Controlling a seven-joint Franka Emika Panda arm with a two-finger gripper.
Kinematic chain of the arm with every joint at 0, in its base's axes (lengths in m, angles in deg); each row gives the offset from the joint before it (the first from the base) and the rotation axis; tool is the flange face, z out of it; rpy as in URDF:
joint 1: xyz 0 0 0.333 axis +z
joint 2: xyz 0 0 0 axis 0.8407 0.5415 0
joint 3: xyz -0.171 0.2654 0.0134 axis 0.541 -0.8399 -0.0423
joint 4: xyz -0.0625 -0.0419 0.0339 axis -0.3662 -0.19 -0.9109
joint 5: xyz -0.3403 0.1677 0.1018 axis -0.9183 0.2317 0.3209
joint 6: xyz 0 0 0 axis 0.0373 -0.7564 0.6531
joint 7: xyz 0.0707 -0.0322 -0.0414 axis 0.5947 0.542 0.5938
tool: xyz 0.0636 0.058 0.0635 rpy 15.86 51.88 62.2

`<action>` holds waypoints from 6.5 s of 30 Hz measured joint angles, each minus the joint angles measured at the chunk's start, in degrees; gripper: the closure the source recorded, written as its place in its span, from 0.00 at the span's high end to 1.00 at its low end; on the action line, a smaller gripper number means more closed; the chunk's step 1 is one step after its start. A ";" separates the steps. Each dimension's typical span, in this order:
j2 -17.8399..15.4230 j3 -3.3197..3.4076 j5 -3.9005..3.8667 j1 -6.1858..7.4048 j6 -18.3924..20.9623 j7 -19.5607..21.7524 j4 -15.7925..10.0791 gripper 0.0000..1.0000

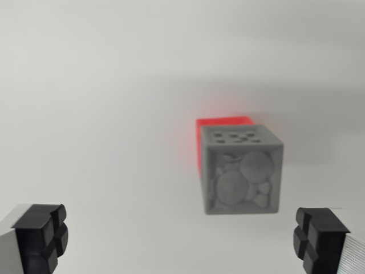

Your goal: Destack cube

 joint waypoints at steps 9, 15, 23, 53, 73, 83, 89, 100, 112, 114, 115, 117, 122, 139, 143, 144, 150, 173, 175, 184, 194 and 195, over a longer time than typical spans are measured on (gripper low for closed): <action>2.59 0.76 1.30 -2.70 -3.31 -6.12 -1.22 1.00; 4.32 0.98 2.05 -4.34 -5.07 -9.43 -1.48 1.00; 8.85 0.51 3.49 -4.65 -9.60 -10.67 -1.70 1.00; 15.81 -0.53 6.07 -5.27 -16.09 -12.55 -1.20 0.00; 15.82 -0.53 6.07 -5.27 -16.09 -12.57 -1.20 0.00; 15.78 -0.53 6.07 -5.27 -16.05 -12.56 -1.21 0.00; 15.32 -0.48 6.05 -5.25 -15.71 -12.53 -1.24 0.00; 13.44 -0.04 5.70 -4.91 -14.15 -12.29 -1.44 0.00; 10.42 0.69 4.90 -4.40 -11.49 -11.81 -1.74 0.00; 9.84 0.80 4.70 -4.31 -10.94 -11.68 -1.77 0.00; 9.52 0.85 4.60 -4.27 -10.63 -11.61 -1.78 0.00; 8.88 0.96 4.34 -4.20 -10.08 -11.45 -1.81 0.00; 7.26 1.16 3.83 -4.08 -8.57 -11.13 -1.85 0.00; 1.49 1.43 1.82 -4.05 -2.56 -9.75 -1.38 0.00; 0.18 1.46 1.47 -4.05 -1.01 -9.47 -1.09 0.00; -0.18 1.46 1.36 -4.05 -0.58 -9.40 -1.01 0.00; -0.45 1.35 1.25 -3.73 0.05 -8.32 -0.67 0.00; 3.06 0.18 1.46 -0.73 -1.61 -2.54 0.79 0.00; 3.43 0.07 1.50 -0.48 -1.79 -2.03 0.99 0.00; 4.88 -0.40 1.67 0.59 -2.42 0.19 1.82 0.00; 6.62 -1.01 1.78 1.72 -3.09 2.78 2.86 0.00; 6.82 -1.07 1.80 1.84 -3.17 3.07 2.98 0.00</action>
